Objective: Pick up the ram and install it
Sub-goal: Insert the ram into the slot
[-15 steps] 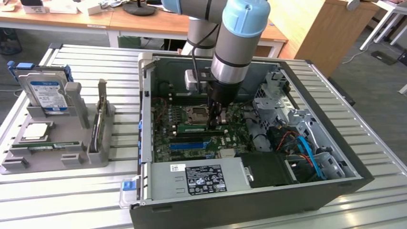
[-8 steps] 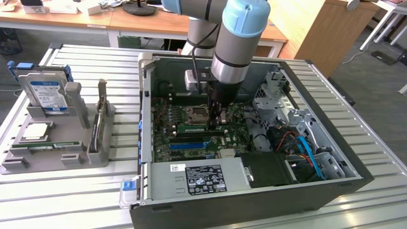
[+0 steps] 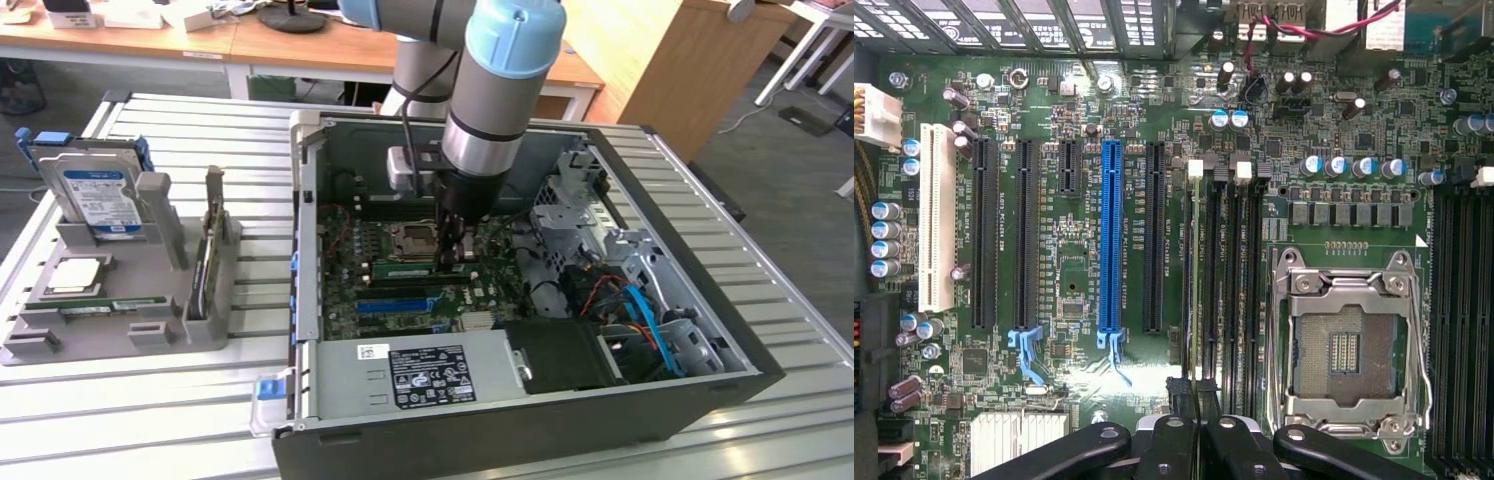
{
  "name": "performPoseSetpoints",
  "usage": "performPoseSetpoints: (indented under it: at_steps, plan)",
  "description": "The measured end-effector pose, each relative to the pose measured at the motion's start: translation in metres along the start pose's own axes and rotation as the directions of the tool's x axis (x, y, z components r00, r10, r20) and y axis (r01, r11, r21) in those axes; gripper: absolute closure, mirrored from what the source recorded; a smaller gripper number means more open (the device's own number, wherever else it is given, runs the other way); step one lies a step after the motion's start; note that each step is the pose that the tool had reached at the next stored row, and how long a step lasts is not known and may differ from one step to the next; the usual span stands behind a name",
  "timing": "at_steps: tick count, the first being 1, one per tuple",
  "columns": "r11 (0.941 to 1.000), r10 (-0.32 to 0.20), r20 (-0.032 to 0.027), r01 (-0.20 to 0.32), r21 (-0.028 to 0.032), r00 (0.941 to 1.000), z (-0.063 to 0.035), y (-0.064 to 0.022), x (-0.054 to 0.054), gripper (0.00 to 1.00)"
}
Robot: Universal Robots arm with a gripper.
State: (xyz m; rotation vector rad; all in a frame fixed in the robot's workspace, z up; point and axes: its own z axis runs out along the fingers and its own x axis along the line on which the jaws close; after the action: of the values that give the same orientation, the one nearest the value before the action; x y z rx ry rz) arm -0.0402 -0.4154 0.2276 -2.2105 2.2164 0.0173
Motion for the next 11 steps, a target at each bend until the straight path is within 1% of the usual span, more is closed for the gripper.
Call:
performPoseSetpoints:
  at_steps: [11]
  plan:
    - [1.0, 0.0, 0.0, 0.0, 0.0, 1.0, 0.001, 0.0007, 0.0, 0.88]
